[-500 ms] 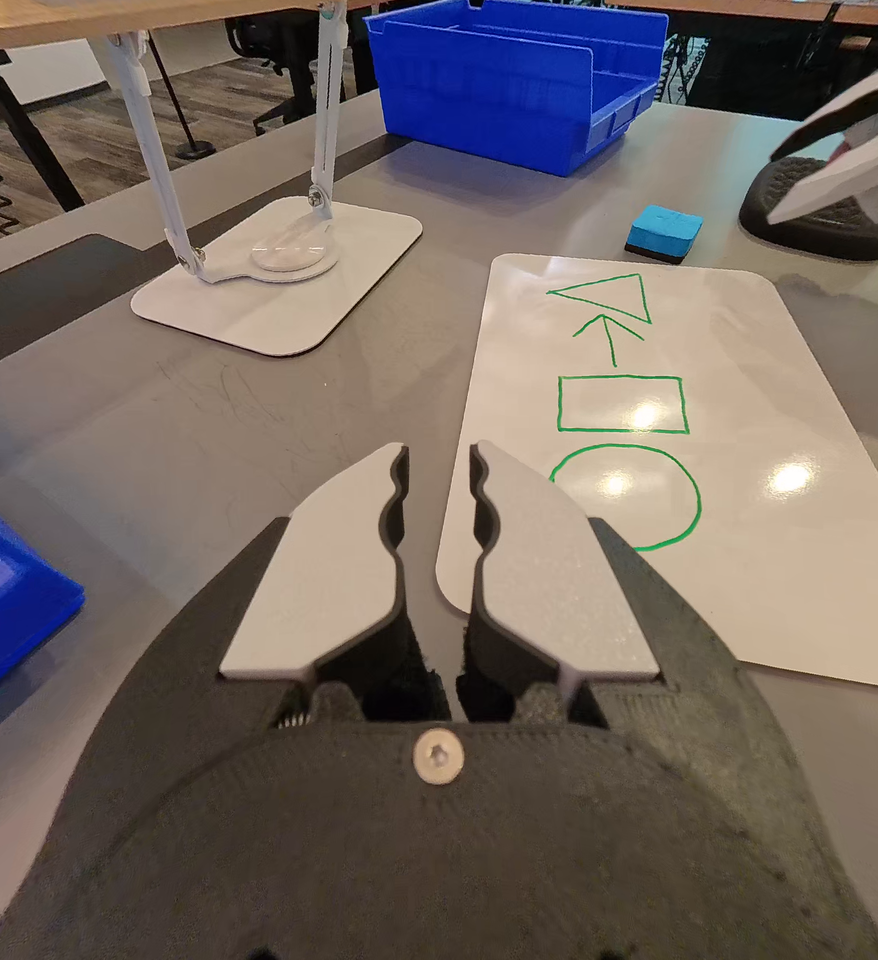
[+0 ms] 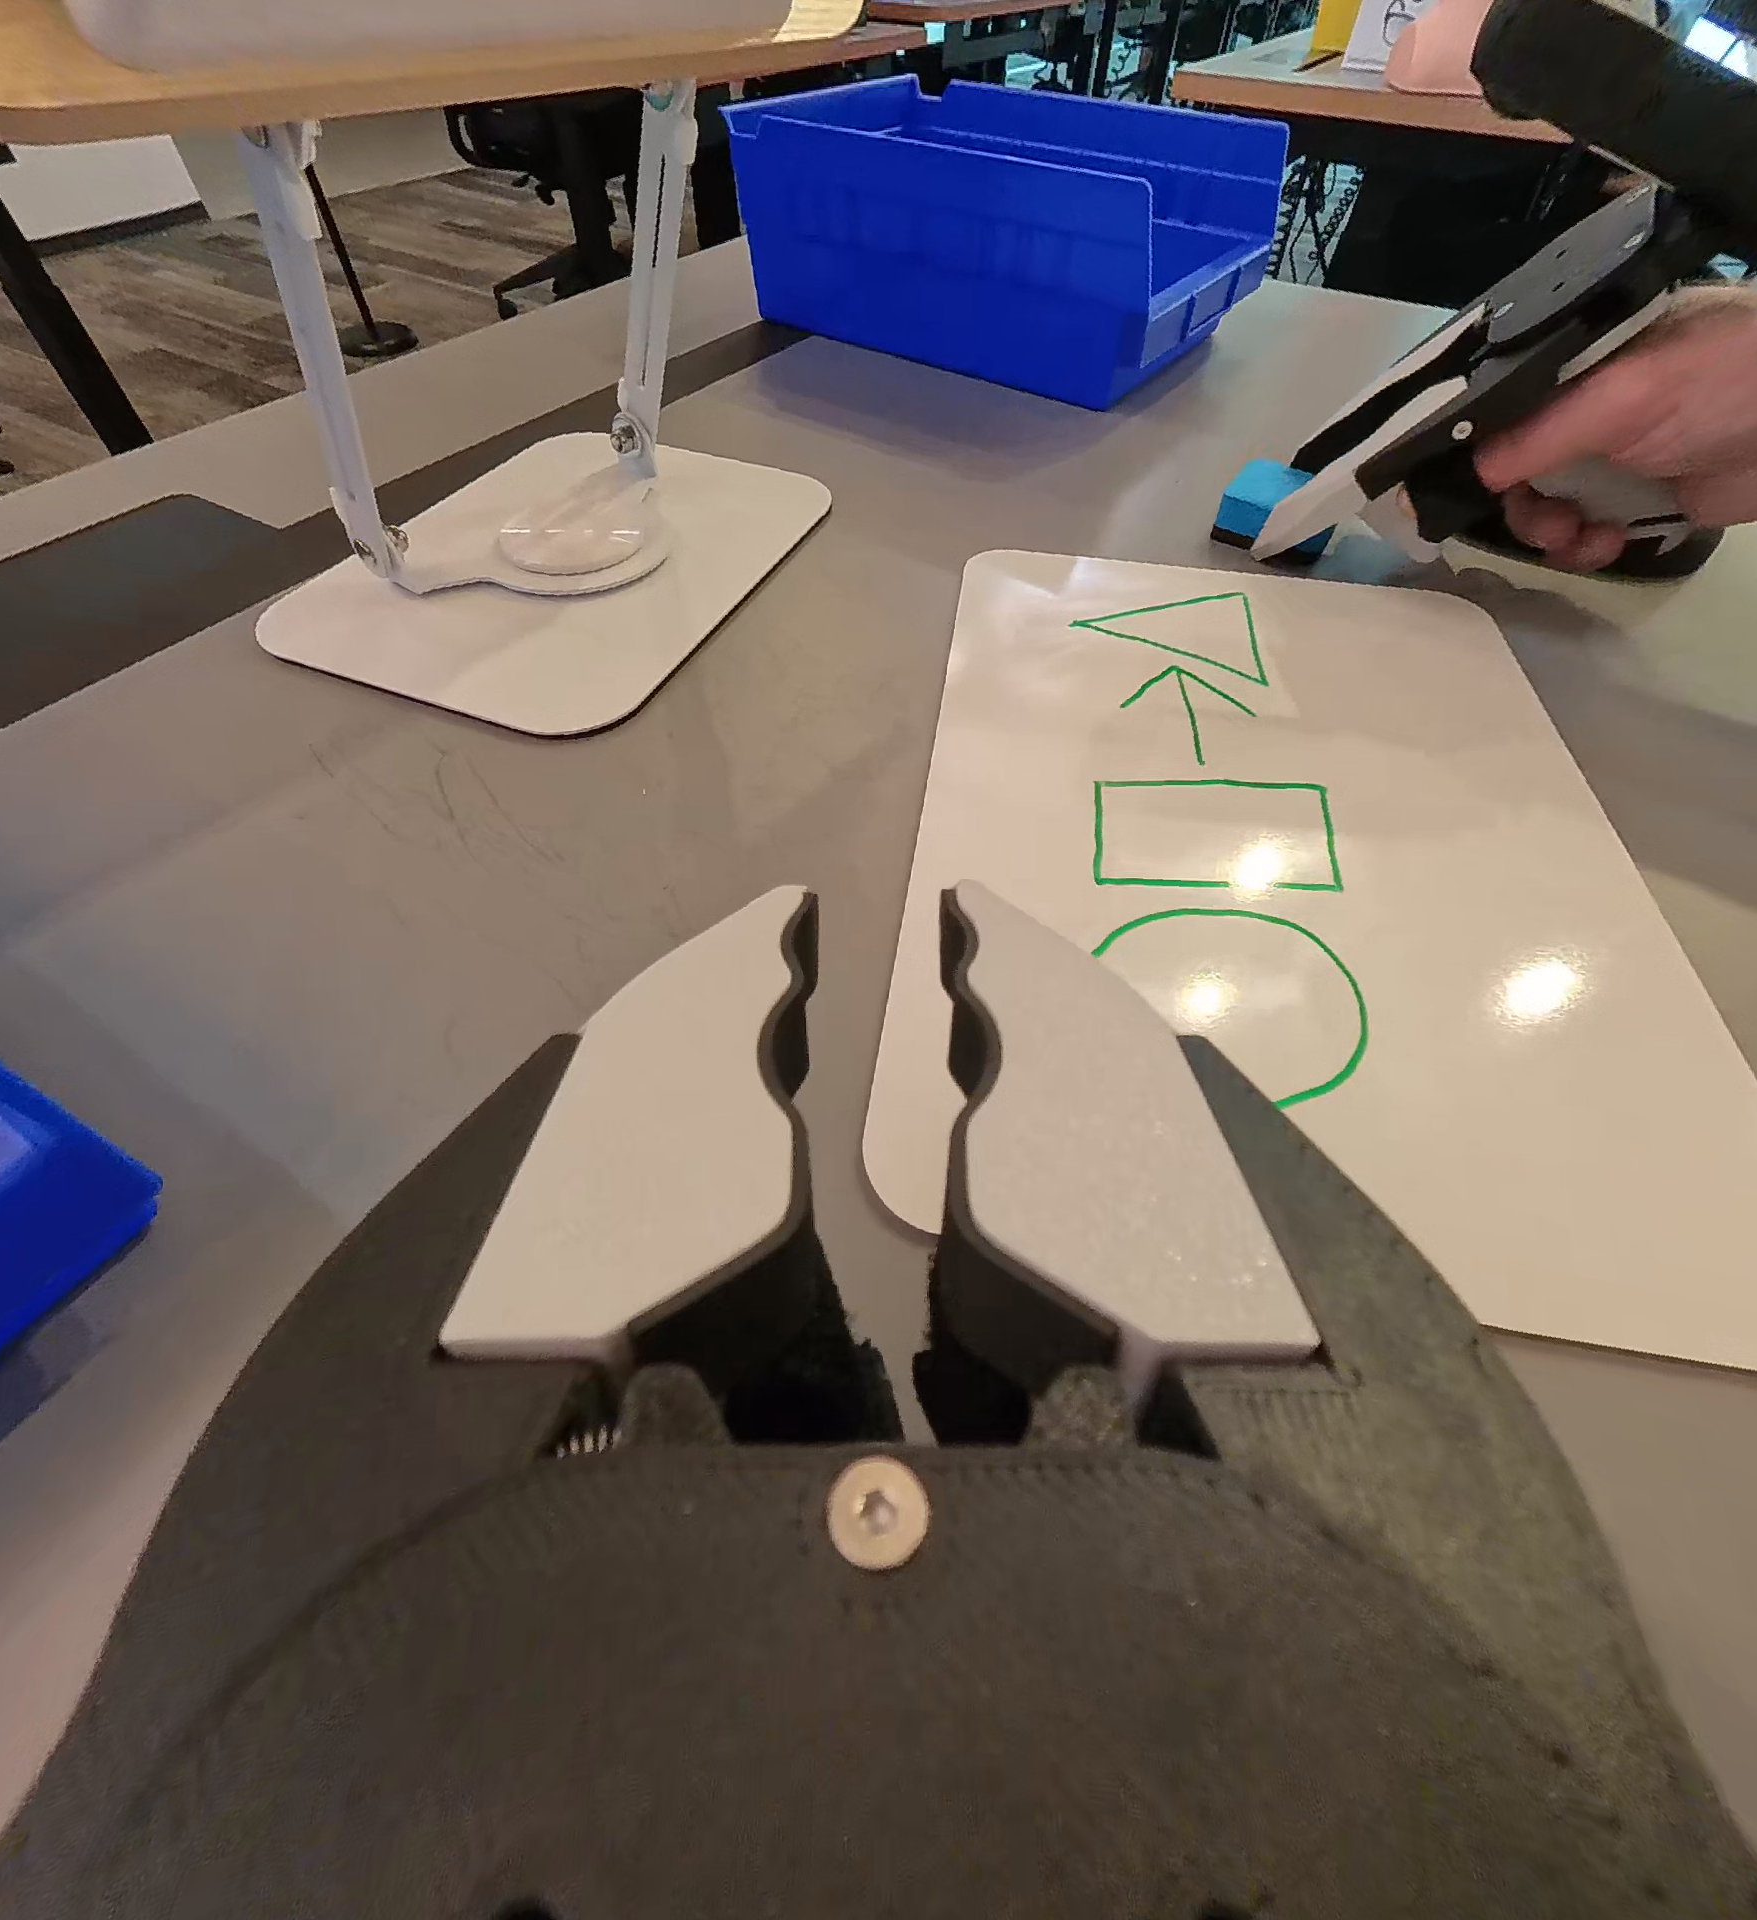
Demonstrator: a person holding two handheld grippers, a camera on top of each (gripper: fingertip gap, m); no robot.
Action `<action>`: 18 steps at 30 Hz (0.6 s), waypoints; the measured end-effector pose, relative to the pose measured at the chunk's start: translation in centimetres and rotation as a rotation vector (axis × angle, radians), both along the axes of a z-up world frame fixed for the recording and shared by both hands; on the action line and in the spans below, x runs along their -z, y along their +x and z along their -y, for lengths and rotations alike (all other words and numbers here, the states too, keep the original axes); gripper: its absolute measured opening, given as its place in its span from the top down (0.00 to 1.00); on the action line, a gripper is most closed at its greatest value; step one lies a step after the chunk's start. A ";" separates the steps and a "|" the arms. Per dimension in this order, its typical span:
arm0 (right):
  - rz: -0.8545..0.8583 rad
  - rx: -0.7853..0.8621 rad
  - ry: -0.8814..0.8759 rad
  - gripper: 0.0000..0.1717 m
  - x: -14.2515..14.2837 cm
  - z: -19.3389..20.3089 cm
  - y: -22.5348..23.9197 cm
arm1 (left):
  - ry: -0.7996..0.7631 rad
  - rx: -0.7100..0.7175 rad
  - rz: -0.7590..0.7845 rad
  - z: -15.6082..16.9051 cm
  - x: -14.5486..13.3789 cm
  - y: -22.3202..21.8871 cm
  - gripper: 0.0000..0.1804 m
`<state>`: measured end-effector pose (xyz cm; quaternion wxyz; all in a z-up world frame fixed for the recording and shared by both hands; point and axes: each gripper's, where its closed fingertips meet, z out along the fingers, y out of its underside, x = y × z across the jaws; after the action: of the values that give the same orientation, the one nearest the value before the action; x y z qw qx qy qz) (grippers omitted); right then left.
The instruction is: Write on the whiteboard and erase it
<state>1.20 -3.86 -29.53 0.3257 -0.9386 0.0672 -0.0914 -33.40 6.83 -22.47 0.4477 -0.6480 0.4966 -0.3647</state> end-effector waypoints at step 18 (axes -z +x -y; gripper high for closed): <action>0.044 -0.195 0.054 0.67 -3.1 4.3 -3.4 | 0.010 0.018 -0.090 0.4 1.4 0.6 0.87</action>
<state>-2.24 -8.19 -26.42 0.3597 -0.9293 -0.0294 -0.0780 -32.81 6.43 -23.87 0.4248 -0.6570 0.5239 -0.3367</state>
